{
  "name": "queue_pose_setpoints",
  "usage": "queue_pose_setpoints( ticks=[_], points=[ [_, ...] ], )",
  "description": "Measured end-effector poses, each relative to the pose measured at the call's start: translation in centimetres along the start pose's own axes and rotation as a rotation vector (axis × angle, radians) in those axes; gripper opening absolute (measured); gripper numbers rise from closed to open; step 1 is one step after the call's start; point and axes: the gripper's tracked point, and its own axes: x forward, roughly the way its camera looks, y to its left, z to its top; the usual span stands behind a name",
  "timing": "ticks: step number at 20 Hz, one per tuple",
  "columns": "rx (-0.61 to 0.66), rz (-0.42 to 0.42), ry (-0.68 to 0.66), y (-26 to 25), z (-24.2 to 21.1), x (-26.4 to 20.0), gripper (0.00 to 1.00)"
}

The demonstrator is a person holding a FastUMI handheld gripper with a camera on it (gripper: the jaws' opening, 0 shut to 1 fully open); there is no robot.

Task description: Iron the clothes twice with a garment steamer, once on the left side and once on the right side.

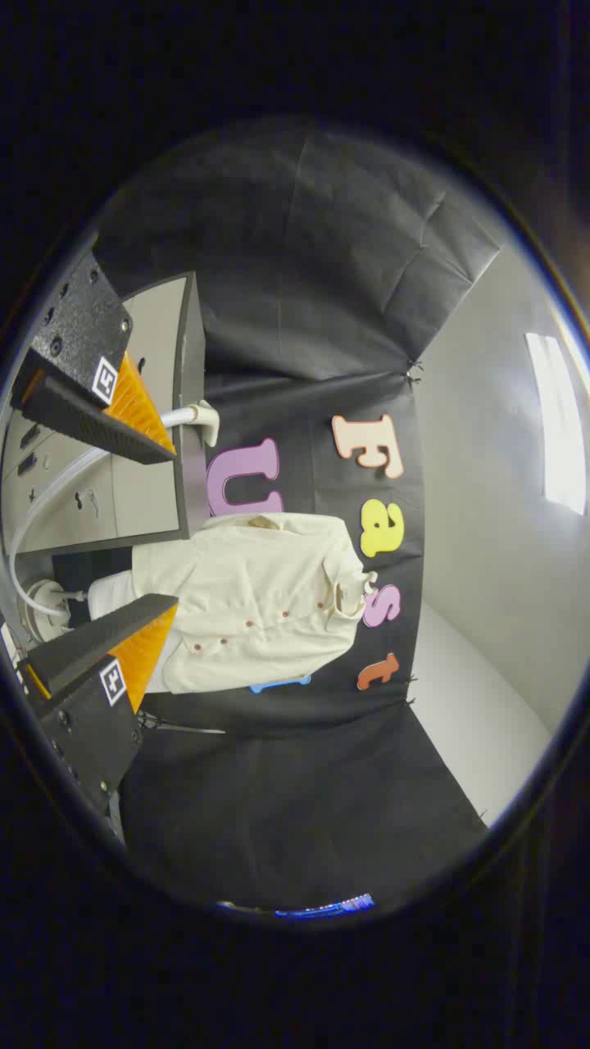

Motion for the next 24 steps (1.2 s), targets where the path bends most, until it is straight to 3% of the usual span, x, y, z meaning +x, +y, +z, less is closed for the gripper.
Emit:
queue_pose_setpoints(
  ticks=[9,16,19,24],
  points=[
    [-0.002,-0.024,0.008,0.1,0.4,2.8,0.96],
    [-0.02,0.002,0.021,1.8,0.1,5.1,0.96],
    [0.023,0.121,0.082,5.9,-0.3,8.7,0.96],
    [-0.024,0.341,0.279,13.2,-2.9,15.5,0.97]
  ],
)
